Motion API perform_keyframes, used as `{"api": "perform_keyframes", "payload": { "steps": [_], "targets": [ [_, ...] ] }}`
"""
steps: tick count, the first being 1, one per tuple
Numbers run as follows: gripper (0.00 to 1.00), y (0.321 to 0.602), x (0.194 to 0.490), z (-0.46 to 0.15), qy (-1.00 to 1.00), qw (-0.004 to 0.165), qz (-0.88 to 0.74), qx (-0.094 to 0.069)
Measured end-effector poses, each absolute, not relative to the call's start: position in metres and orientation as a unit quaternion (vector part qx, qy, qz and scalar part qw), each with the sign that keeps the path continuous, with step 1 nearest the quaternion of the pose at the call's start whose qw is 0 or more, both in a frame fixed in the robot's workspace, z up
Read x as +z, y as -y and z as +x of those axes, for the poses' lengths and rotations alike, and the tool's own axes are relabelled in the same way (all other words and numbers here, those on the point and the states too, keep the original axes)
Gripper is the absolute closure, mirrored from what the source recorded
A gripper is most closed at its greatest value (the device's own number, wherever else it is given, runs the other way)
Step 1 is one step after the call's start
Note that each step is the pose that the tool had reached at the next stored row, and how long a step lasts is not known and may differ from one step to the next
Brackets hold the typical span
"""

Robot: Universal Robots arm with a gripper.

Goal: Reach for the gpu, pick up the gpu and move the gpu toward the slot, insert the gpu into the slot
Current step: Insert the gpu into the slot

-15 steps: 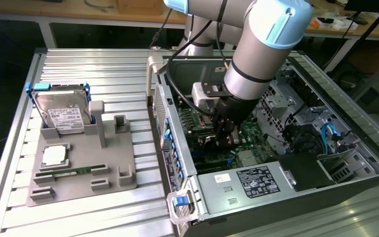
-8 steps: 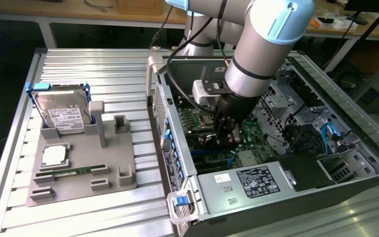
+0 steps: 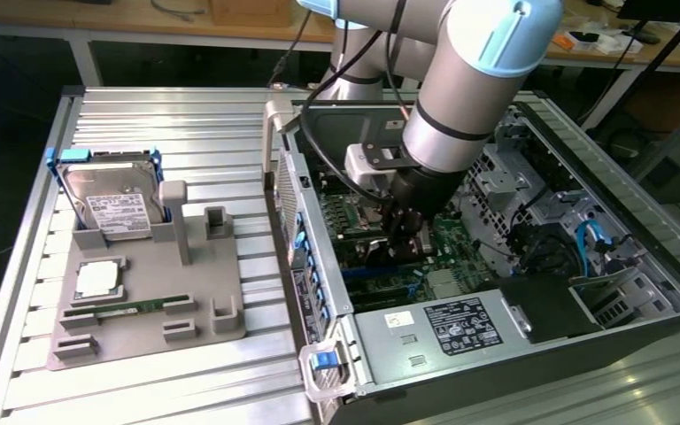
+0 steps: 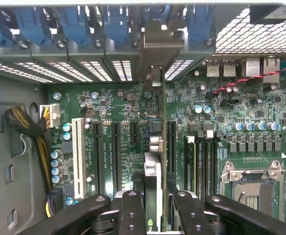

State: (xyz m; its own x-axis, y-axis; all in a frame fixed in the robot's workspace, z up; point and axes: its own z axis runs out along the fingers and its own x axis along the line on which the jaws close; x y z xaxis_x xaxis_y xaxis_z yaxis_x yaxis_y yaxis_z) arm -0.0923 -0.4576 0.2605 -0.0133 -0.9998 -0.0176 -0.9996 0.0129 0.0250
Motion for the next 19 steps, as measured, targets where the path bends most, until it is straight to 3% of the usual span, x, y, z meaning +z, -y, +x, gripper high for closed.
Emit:
{"api": "perform_keyframes", "payload": {
  "steps": [19],
  "targets": [
    [0.73, 0.4576, 0.2567, -0.0945, 0.712, 0.003, 0.702, -0.015]
  ]
}}
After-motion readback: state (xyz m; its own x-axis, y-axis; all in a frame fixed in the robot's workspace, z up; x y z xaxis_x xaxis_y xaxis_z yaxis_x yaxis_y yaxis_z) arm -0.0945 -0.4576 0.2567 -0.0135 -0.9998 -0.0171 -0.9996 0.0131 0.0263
